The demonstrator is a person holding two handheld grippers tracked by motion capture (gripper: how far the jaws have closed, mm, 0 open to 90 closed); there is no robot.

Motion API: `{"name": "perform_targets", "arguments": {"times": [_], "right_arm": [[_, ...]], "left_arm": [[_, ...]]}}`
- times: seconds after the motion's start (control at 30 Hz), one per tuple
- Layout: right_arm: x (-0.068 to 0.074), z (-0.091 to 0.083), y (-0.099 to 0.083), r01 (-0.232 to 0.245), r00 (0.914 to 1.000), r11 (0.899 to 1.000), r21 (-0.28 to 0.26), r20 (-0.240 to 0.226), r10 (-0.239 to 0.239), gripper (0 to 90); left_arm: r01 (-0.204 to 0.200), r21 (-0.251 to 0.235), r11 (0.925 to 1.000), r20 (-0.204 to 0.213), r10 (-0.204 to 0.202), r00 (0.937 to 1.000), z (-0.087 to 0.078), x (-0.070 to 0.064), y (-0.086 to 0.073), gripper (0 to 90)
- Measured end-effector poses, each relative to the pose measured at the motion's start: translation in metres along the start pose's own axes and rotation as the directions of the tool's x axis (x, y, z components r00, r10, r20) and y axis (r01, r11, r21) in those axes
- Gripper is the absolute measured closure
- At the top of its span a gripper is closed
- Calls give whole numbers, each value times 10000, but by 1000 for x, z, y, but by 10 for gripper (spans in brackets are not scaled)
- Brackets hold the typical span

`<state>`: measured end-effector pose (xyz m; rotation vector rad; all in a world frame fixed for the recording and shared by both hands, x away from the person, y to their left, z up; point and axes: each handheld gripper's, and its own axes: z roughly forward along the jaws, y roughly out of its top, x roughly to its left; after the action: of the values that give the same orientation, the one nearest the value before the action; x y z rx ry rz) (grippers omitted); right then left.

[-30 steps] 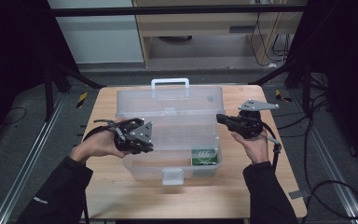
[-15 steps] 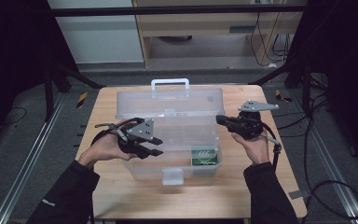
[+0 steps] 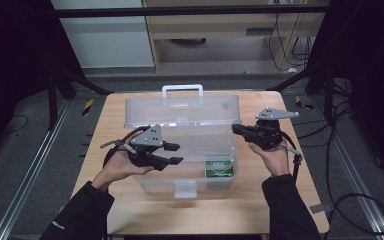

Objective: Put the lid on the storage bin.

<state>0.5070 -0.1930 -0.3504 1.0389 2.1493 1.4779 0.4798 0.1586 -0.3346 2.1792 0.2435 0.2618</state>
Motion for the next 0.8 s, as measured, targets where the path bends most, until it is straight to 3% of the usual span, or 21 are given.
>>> {"name": "perform_targets", "arguments": {"times": [0.07,0.2,0.37,0.5,0.6,0.8], "right_arm": [[0,0,0,18,10000,10000,12,-7,-18,884],[0,0,0,29,10000,10000,40,-3,-29,885],[0,0,0,30,10000,10000,81,-15,-29,887],[0,0,1,61,10000,9999,102,6,-61,888],[0,0,1,64,10000,9999,135,-17,-64,888],[0,0,1,71,10000,9998,162,-10,-71,890]], "left_arm": [[348,-298,9990,-209,-354,9992,-2,1,-2,569],[648,-629,9959,-552,-683,9961,-7,3,-7,596],[1074,-956,9896,-1025,-1171,9878,-16,4,-15,677],[1480,-1244,9811,-1528,-1663,9742,-26,6,-21,752],[1618,-1100,9807,-1836,-1800,9664,-35,10,-26,807],[1849,-1028,9774,-2546,-2056,9449,-54,18,-39,885]]}}
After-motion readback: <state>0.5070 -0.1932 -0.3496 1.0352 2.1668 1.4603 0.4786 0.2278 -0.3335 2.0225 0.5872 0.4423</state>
